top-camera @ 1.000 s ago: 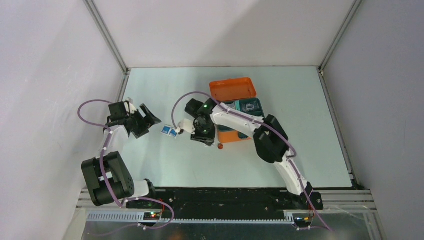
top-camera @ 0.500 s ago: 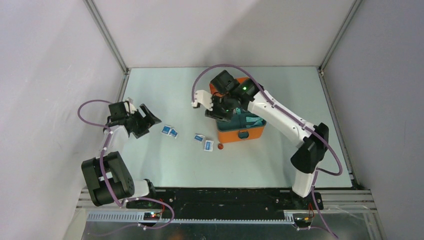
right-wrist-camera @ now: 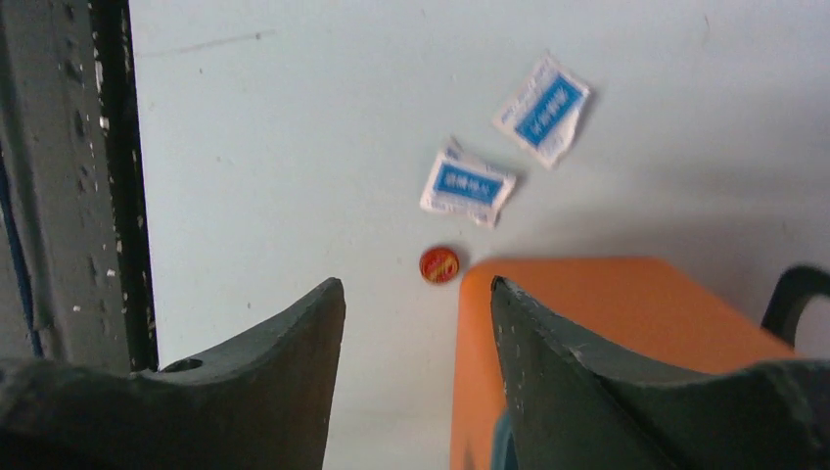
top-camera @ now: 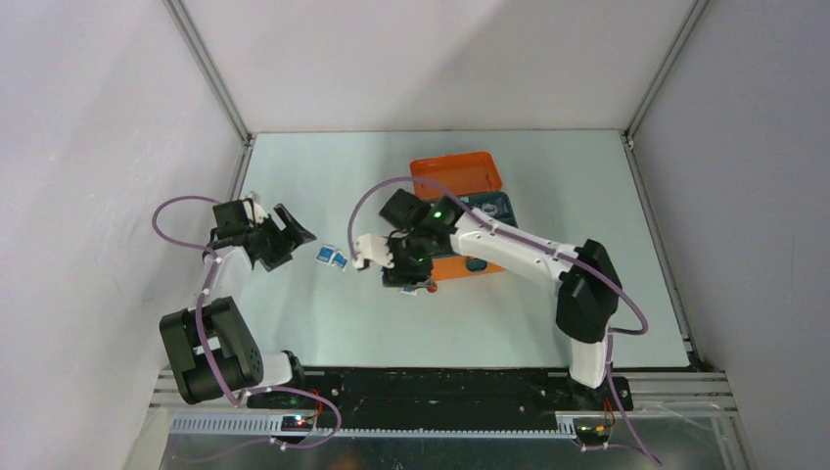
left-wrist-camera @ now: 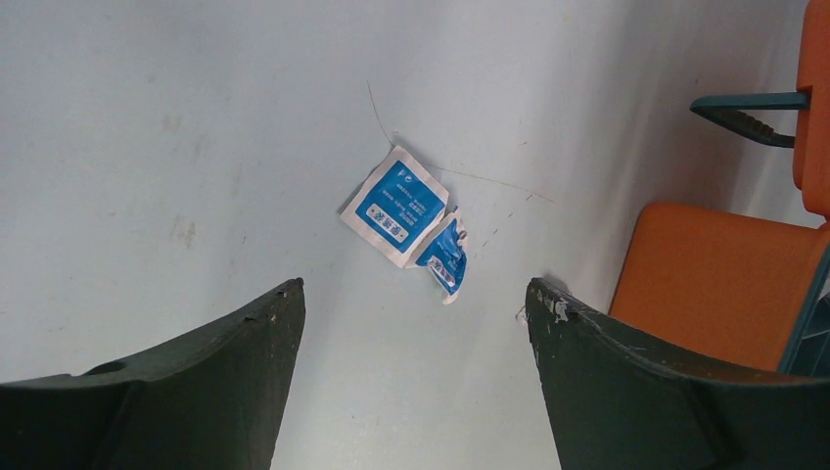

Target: Organize the medicine kit

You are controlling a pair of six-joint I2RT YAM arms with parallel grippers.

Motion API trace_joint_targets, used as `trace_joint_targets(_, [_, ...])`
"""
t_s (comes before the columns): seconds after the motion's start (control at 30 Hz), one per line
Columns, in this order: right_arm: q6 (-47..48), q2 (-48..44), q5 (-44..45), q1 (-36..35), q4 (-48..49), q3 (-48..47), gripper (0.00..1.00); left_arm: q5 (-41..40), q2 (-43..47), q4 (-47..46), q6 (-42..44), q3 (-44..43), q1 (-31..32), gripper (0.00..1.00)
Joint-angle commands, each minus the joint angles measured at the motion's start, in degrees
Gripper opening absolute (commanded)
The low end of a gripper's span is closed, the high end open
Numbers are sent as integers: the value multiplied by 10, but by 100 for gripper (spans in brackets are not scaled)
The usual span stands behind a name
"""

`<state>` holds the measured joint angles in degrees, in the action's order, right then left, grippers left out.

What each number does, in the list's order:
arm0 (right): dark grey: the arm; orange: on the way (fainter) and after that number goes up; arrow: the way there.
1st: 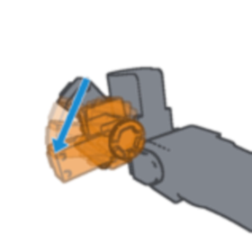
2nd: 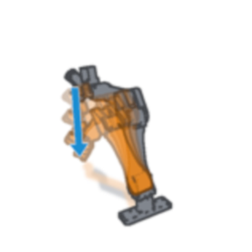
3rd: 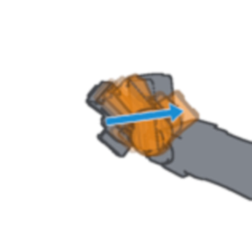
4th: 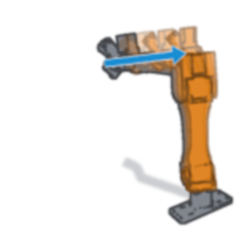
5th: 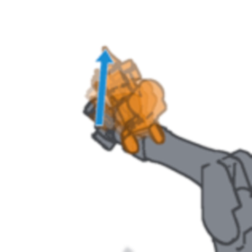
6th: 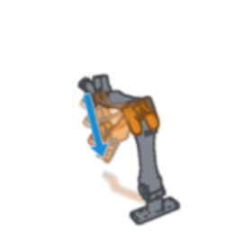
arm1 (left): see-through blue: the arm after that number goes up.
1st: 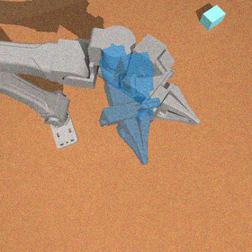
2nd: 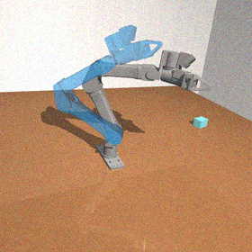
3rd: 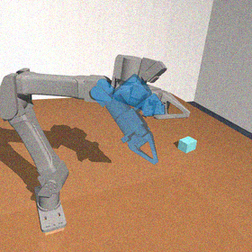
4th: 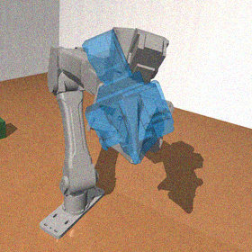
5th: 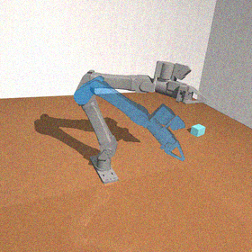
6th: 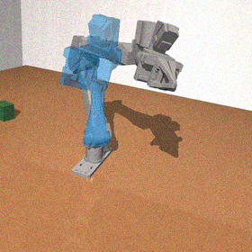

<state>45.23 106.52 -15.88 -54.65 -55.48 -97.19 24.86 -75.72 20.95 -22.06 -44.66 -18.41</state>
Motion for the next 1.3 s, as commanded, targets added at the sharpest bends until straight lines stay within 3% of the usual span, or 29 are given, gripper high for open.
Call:
trace_joint_targets(0.0, [-34, 56, 1, -25, 50, -46, 66, 10, 23, -20, -3, 9, -3, 88])
trace_joint_targets(0.07, [-65, 95, 9, -27, 47, -71, 90, 10, 27, -22, -2, 11, -2, 88])
trace_joint_targets(0.13, [-85, 146, 14, -22, 34, -97, 99, 12, 30, -22, -3, 12, -3, 88])
trace_joint_targets(0.43, [-150, 251, 17, 27, -18, -199, 99, 14, 21, -25, -6, 12, -2, 89])
trace_joint_targets(0.97, [-140, 267, -19, 21, -32, -184, 88, 18, 14, -27, -10, 10, -2, 90])
trace_joint_targets(1.27, [-141, 261, 43, -2, -29, -148, 81, 20, 17, -28, -10, 11, -2, 90])
